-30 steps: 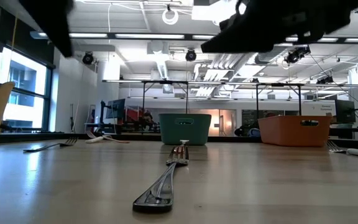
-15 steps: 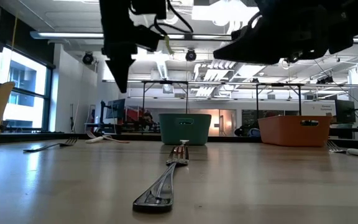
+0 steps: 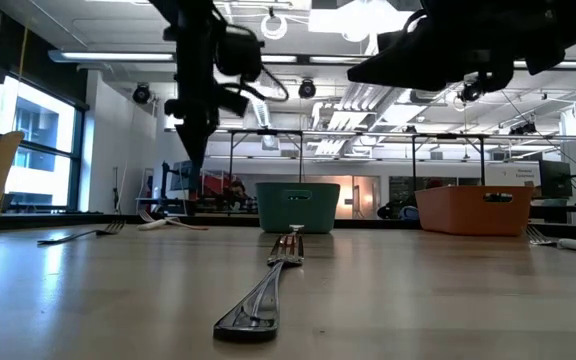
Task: Sort silverware by color (type)
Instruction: Put the orange fork into the orange bin
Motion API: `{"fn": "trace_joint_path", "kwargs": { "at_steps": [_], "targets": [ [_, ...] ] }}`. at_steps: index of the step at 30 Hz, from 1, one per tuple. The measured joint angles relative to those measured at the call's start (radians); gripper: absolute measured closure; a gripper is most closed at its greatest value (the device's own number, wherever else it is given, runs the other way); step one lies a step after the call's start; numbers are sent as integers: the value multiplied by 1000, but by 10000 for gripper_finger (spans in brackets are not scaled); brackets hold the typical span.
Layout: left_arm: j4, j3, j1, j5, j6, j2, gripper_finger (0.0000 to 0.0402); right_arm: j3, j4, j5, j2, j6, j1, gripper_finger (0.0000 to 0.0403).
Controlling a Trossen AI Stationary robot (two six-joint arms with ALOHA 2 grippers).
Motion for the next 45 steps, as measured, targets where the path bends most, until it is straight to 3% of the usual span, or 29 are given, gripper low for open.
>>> {"fn": "trace_joint_path", "kwargs": {
  "at_steps": [6,14,21,45],
  "targets": [
    [-8,0,56,-9,102,92,341,2,-7,-50,-1,-9,-54,403],
    [-9,0,95,-134,168,241,297,2,-18,-104,-1,-4,-104,403],
    [1,0,118,-244,236,299,289,3,-25,-105,-1,26,-107,403],
    [99,0,206,-147,280,299,289,3,-25,-105,0,28,-107,403]
  ]
}}
